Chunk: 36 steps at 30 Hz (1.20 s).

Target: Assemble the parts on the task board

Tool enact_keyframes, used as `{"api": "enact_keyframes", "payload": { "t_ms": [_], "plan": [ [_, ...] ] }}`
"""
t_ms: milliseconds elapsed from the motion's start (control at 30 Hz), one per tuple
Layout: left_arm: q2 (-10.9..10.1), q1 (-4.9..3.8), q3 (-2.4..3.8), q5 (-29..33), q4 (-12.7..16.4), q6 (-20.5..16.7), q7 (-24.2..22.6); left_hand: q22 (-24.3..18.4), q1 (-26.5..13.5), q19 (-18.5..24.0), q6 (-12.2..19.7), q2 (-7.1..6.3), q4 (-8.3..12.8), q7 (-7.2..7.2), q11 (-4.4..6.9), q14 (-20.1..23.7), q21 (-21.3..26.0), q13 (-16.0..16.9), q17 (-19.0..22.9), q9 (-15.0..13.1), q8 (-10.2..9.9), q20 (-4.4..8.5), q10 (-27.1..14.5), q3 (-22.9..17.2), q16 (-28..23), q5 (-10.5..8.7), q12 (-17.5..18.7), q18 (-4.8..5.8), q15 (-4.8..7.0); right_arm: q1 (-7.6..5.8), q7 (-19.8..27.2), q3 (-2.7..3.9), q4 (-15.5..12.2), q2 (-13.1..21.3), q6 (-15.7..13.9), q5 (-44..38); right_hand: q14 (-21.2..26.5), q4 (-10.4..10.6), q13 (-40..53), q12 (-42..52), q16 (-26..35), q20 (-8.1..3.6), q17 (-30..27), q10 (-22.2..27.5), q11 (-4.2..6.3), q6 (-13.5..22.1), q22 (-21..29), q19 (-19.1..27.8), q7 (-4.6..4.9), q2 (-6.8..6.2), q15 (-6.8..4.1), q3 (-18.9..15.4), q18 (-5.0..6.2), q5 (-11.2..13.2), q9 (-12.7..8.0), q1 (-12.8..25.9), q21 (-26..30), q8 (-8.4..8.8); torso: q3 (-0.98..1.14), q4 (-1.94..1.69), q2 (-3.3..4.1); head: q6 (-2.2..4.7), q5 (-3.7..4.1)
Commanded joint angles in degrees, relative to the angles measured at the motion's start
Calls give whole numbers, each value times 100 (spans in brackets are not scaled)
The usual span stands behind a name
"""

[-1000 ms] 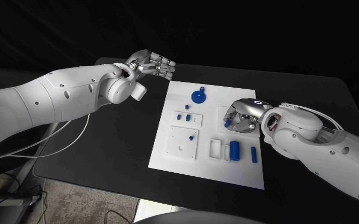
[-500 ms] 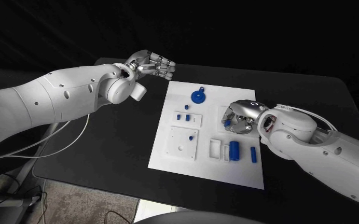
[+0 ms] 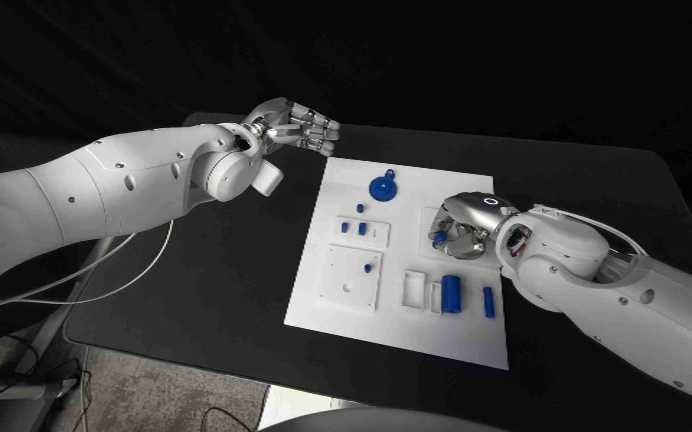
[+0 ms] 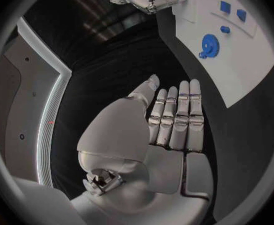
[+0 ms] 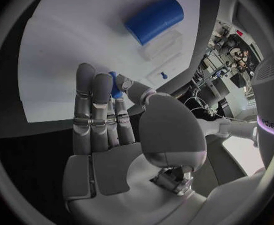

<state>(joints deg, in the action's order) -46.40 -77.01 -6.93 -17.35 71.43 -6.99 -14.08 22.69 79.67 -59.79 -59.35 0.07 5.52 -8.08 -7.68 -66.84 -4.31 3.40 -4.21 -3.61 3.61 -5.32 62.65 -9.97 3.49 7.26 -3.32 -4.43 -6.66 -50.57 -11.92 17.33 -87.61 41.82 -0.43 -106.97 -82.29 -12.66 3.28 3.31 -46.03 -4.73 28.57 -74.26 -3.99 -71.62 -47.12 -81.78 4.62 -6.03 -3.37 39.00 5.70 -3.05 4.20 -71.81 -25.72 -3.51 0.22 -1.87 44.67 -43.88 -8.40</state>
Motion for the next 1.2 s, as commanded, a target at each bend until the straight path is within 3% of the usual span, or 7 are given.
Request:
{"api": "enact_keyframes", "payload": {
  "t_ms": [33,167,333,667,833,1000,1200],
  "plan": [
    [14,-7,2,30,3,141,-28,-5,-37,8,-19,-29,-29,-17,-16,21,23,-6,-7,0,2,-22,-20,-5,11,12,-17,-23,2,6,-11,-1,-19,-14,-365,-222,-9,-10,18,22,-3,-50,27,-308,251,-63,-86,30,-8,98,-47,73,77,30,11,-13,-76,-20,-5,4,-2,-10,-2],
    [19,-6,2,106,-2,177,-32,-131,-133,-15,-14,-9,-149,-7,-12,22,36,-4,-16,-1,4,-45,-18,138,11,-227,-21,-11,-9,6,35,2,7,-43,-516,-244,-18,37,19,23,10,-57,45,-340,263,-79,-128,45,-16,121,-53,21,63,30,19,-42,-89,-24,-2,2,-4,-4,3],
    [31,-4,1,149,-14,198,-33,-326,-29,-58,-16,53,-208,-4,-11,27,32,-4,-25,-1,4,-45,-17,322,12,-214,-21,-13,-10,6,46,41,29,-67,-598,-259,-23,51,18,22,27,-65,63,-364,269,-103,-164,55,-21,107,-58,10,56,31,25,-62,-93,-23,-8,-9,-4,8,6],
    [78,-3,0,167,-85,182,-79,-557,-44,-108,-9,85,-290,0,-12,26,27,-3,-29,0,2,-53,-17,462,13,-307,-23,-4,-14,-51,58,314,-179,-90,-695,-92,-42,72,18,22,75,-76,136,-395,278,-134,-294,75,-32,51,-66,92,56,31,28,-66,-92,-21,-12,11,-4,23,-14],
    [101,-3,0,169,-91,180,-80,-875,25,-182,-24,131,-344,4,-8,17,12,-3,-33,-1,4,-47,0,573,13,-290,-23,-1,-10,-69,112,367,-387,-129,-696,89,-47,56,17,20,85,-76,161,-401,279,-145,-330,67,-35,51,-68,109,57,31,30,-46,-83,-22,-20,8,-5,23,-58],
    [152,-4,0,169,-91,162,-85,-875,25,-182,-24,131,-344,4,-8,17,12,-3,-33,-1,4,-47,0,573,13,-290,-23,-1,-10,-75,160,358,-529,-285,-650,154,-50,16,17,19,107,-73,181,-390,275,-137,-359,59,-31,87,-65,77,58,29,27,-37,-51,-20,-25,5,-10,20,-140],
    [194,-4,0,169,-104,90,-102,-919,36,-193,-20,129,-334,3,-9,16,8,-4,-31,0,2,-44,-5,569,12,-281,-22,0,-9,-76,189,149,-582,-511,-679,32,-55,-3,17,19,115,-72,190,-389,274,-136,-376,49,-31,98,-65,71,61,29,28,-28,-35,-20,-22,0,-9,5,-239]
  ]
}}
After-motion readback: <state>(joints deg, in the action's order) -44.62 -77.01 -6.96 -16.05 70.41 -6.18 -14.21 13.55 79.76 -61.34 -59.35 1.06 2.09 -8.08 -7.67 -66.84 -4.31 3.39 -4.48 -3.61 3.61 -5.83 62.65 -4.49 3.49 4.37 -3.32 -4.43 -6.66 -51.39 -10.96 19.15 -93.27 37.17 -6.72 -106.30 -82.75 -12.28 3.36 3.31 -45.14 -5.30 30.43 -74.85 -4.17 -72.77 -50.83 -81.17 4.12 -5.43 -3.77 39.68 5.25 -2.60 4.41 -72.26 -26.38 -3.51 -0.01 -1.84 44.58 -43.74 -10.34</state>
